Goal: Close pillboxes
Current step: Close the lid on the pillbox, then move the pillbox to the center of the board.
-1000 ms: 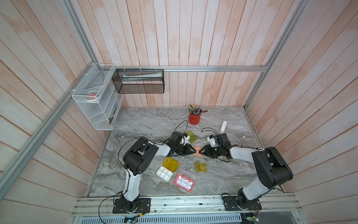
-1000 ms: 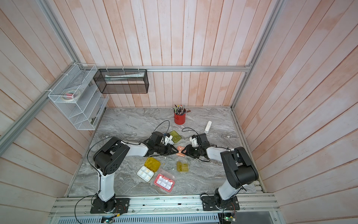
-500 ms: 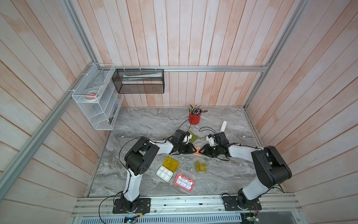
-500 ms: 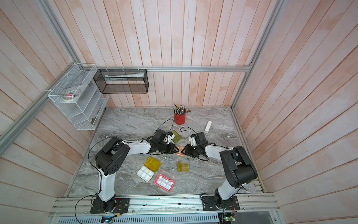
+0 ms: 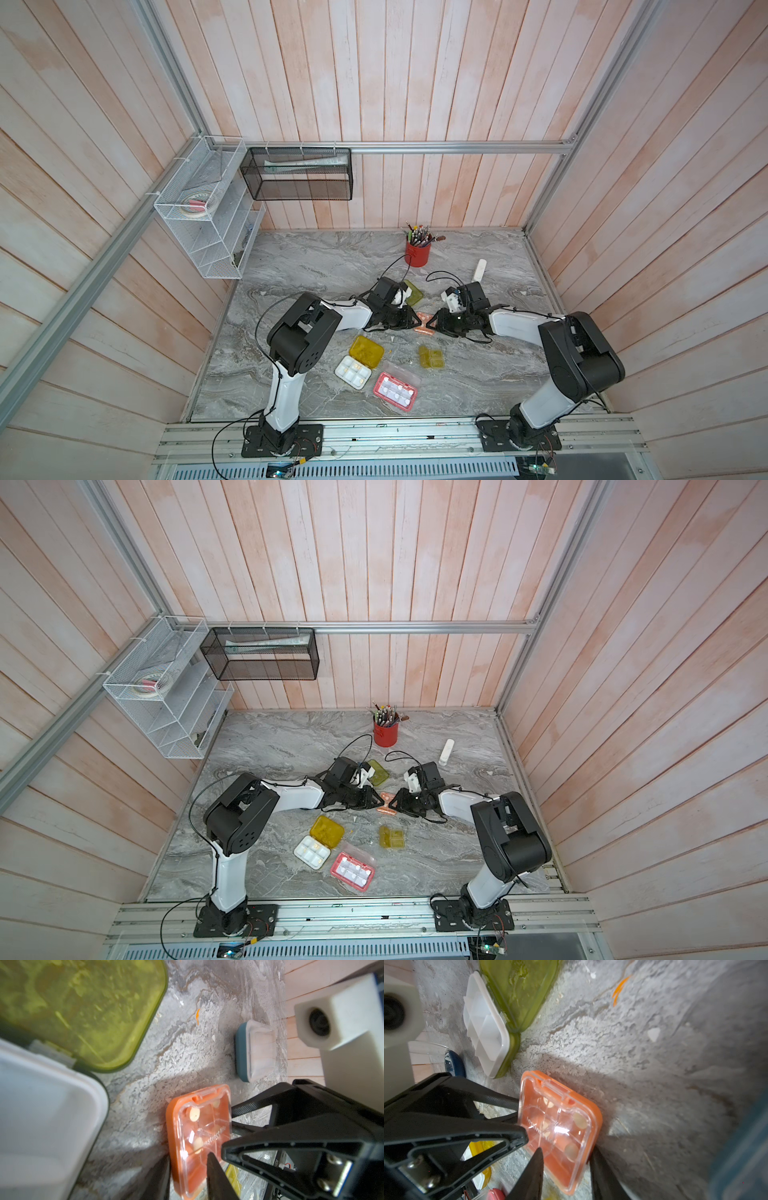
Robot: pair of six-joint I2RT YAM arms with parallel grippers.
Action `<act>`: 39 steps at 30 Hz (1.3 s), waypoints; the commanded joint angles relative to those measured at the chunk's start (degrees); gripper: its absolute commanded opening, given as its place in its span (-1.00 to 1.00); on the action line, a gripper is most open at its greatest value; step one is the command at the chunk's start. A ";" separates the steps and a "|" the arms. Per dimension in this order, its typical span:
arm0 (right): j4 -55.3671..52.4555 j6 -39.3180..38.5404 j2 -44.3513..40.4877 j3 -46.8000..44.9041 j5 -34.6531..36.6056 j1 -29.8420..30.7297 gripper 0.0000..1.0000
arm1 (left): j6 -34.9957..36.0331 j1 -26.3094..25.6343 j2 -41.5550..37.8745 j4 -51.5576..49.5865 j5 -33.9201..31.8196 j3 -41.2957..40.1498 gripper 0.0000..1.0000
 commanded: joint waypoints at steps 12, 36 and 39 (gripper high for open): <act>-4.04 -0.42 -3.79 0.40 3.97 0.50 -0.06 | -0.85 0.55 0.56 -2.86 -0.28 -0.43 -0.10; -8.00 -0.23 -13.51 -1.58 5.68 -1.49 0.04 | -8.19 -3.46 0.42 5.87 4.27 -2.47 -0.15; -8.36 -0.41 -14.92 -2.63 5.68 -2.26 0.04 | -8.81 -3.75 1.43 6.62 4.64 -1.85 -0.19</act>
